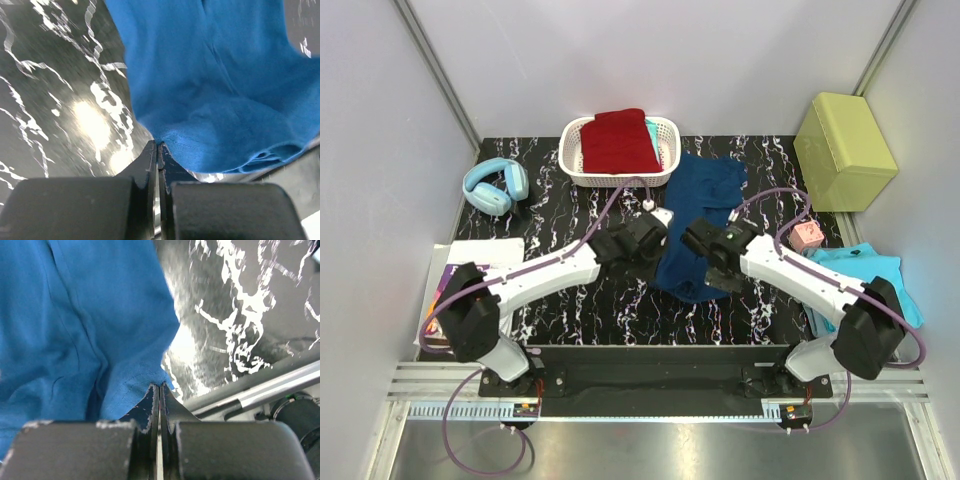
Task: Fold and stack the t-shirts
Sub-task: Fold the folded rectangular tshirt in 1/3 of the way
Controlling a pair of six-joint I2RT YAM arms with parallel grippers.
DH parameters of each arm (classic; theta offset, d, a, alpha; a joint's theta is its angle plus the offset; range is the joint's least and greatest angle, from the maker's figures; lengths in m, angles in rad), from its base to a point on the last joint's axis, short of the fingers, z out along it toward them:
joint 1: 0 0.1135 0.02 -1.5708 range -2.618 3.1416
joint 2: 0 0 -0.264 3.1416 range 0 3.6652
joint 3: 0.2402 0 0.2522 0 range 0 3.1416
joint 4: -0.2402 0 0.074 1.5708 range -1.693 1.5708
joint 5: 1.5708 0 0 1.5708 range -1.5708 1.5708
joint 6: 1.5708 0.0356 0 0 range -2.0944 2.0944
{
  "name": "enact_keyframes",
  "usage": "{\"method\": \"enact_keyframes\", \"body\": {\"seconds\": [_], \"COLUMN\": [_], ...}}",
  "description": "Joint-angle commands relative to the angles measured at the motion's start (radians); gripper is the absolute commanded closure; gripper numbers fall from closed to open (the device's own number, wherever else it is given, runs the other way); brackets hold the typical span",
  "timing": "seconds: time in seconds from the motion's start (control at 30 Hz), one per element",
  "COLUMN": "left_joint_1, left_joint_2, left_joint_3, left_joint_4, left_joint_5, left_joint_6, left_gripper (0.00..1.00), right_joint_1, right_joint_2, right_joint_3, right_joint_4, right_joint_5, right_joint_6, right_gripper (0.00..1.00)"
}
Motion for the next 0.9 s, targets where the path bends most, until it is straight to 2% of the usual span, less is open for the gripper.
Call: {"method": "enact_keyframes", "body": {"seconds": [0.0, 0.23, 0.6, 0.87], "left_joint_1": [0.055, 0.116, 0.205, 0.225], "left_joint_2": [0.07, 0.213, 0.454, 0.652], "left_joint_3": [0.104, 0.308, 0.597, 0.845], "left_joint_4": [-0.011, -0.077, -0.115, -0.175], "left_joint_5": [-0.025, -0.064, -0.032, 0.004], "left_joint_6": [0.031, 0.063, 0.112, 0.144], "left_gripper": [1.0, 1.0, 1.0, 1.0], "right_joint_1": [-0.08, -0.194, -0.379, -0.427], "right_joint_2": [0.04, 0.112, 0.241, 0.418], "right_joint_3": [0.082, 0.207, 0.337, 0.451], "right_joint_4": [0.009, 0.042, 0.133, 0.186], "right_joint_5": [0.067, 0.092, 0.075, 0.066], "right_joint_6": [-0.067, -0.18, -0.318, -0.372], "right_gripper": [1.0, 1.0, 1.0, 1.0]}}
